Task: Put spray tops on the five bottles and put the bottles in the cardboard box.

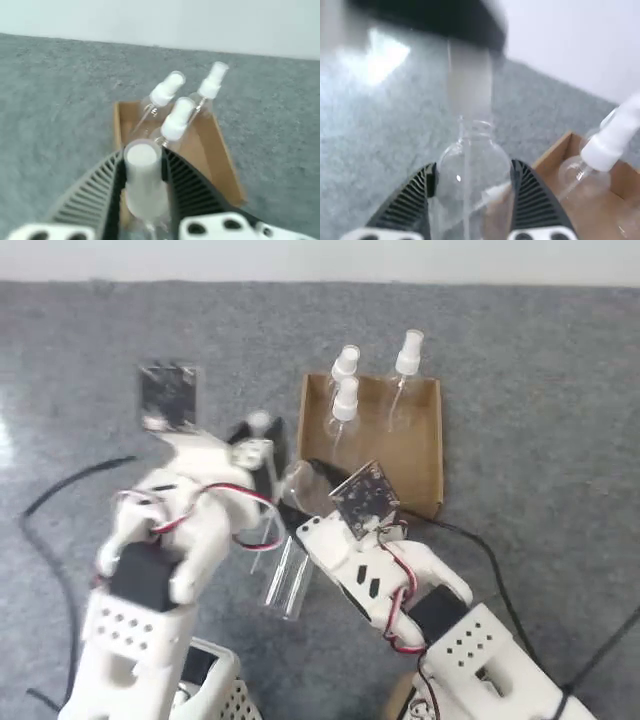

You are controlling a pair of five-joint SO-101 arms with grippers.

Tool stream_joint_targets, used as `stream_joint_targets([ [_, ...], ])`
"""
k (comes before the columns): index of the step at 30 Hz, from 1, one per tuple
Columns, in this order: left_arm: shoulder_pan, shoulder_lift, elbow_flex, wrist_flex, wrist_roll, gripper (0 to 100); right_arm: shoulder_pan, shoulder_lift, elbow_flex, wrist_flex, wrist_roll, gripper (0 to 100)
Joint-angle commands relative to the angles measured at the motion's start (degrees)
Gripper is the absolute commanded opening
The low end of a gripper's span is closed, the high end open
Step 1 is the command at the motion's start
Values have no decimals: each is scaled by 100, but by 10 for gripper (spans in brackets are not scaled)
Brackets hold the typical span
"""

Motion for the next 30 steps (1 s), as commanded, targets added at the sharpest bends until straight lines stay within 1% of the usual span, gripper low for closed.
stream_joint_targets([
  [1,299,-9,251,-132,-167,12,242,22,-220,-321,-105,6],
  [5,334,-9,585,-422,-343,33,242,-66,-193,-382,-88,6],
  [9,334,-9,558,-448,-378,129,242,-198,-79,-426,-70,6],
  [11,334,-9,338,-387,-598,157,251,-163,-62,-426,-70,6],
  [13,299,-18,-31,-149,-747,174,259,-154,-53,-409,-70,6],
  [16,35,-18,-760,378,-800,195,259,-154,-53,-382,-70,6],
  [20,-563,-18,-1587,1002,-809,229,277,-154,26,-409,-70,6],
  [22,-853,-18,-1736,1240,-826,234,277,-154,70,-391,-62,6],
  [24,-1020,-123,-1604,1371,-1046,233,295,-154,62,-382,-62,6],
  [26,-1055,-466,-1121,1354,-1292,233,426,-145,-18,-374,-62,6],
  [30,-1046,-1916,418,958,-1477,236,910,127,-527,-277,-88,6],
])
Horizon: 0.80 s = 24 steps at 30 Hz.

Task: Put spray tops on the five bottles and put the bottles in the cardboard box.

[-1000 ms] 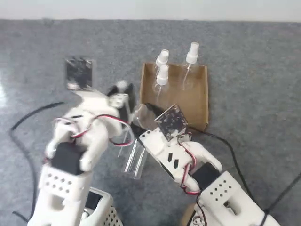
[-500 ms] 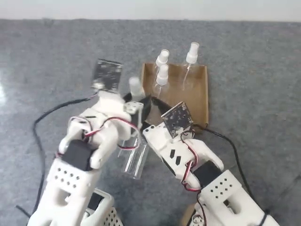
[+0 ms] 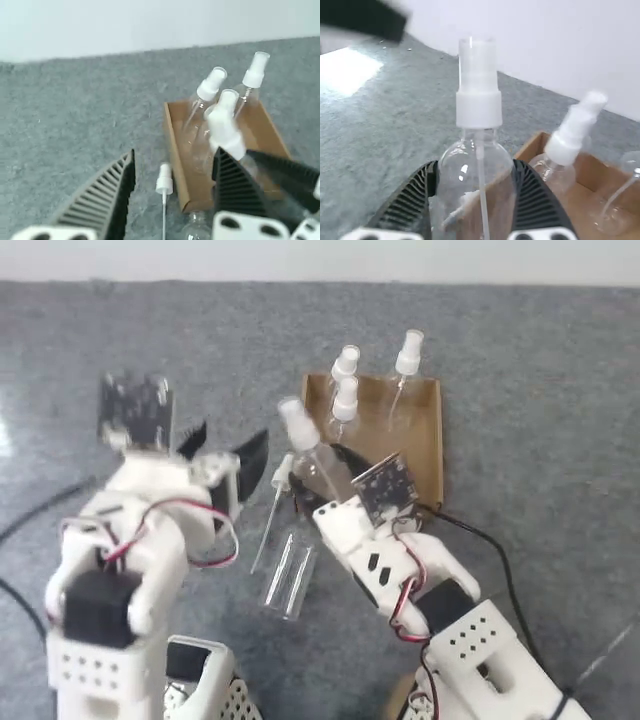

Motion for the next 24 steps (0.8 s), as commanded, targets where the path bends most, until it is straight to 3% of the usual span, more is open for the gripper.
stream_joint_targets([
  [1,-9,-1371,1279,-448,-176,236,400,251,-870,154,-53,6],
  [6,536,-2655,2853,-703,-589,297,409,1323,-2330,1121,-396,6],
  [13,1046,-2752,3371,-1134,-835,335,4,2387,-4053,2598,-695,6],
  [17,905,-2752,3653,-1547,-862,335,-435,2273,-4299,3240,-677,6],
  [24,897,-2752,3749,-1565,-993,334,-453,1552,-4290,3996,-422,6],
])
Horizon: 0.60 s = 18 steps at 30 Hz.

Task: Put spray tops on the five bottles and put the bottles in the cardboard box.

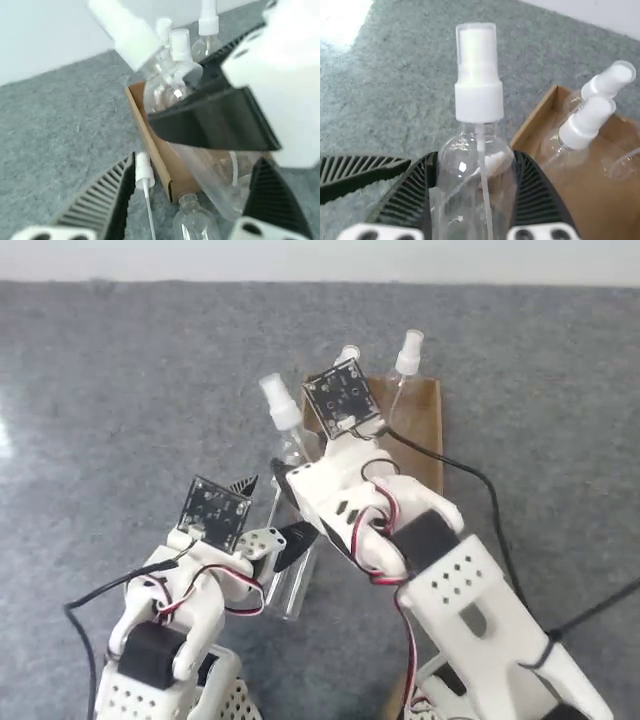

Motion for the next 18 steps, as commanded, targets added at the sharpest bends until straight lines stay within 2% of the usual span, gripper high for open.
stream_joint_targets([
  [1,-53,-44,-22,-132,-70,334,-66,-716,-422,418,290,6],
  [7,-53,-44,31,-158,-79,334,426,-1402,-413,822,607,6],
  [13,-53,-79,31,-114,-97,332,1059,-1429,-237,629,642,6],
  [15,-123,-97,40,-114,-114,293,1481,-1429,9,259,642,6],
  [18,-589,-97,40,-211,-123,180,1974,-1429,756,-690,712,6],
])
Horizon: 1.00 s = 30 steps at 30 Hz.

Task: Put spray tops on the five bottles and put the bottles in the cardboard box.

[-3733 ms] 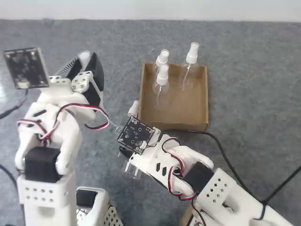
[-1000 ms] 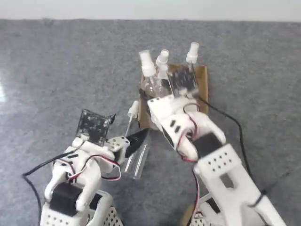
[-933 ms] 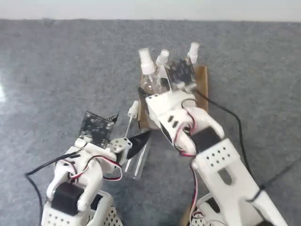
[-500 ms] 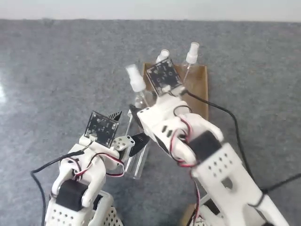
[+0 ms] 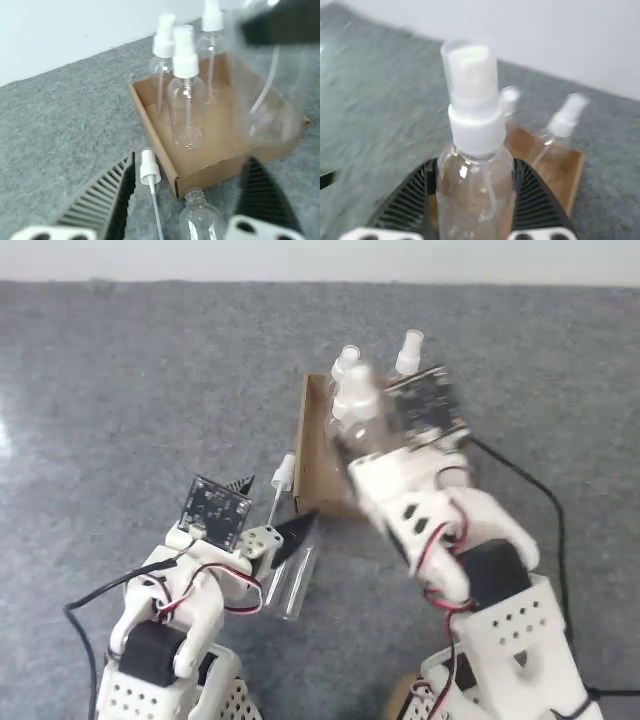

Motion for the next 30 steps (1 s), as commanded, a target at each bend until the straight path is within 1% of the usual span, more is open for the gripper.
stream_joint_targets([
  [1,-527,-62,-13,-290,-44,138,532,-180,730,-1209,255,6],
  [4,-1160,-62,-13,-501,0,9,787,-180,1486,-2255,404,6],
  [7,-1758,-62,198,-484,-26,13,1015,-171,1934,-2985,334,6],
  [11,-2154,-62,593,-738,-132,10,1077,-145,2154,-3600,299,6],
  [21,-2163,-62,725,-809,-193,11,1077,1640,1952,-4725,273,6],
  [25,-2163,-62,734,-809,-193,11,1077,2097,1952,-5156,-44,6],
  [30,-2163,-62,734,-809,-193,11,1077,2747,1952,-5675,-79,6],
])
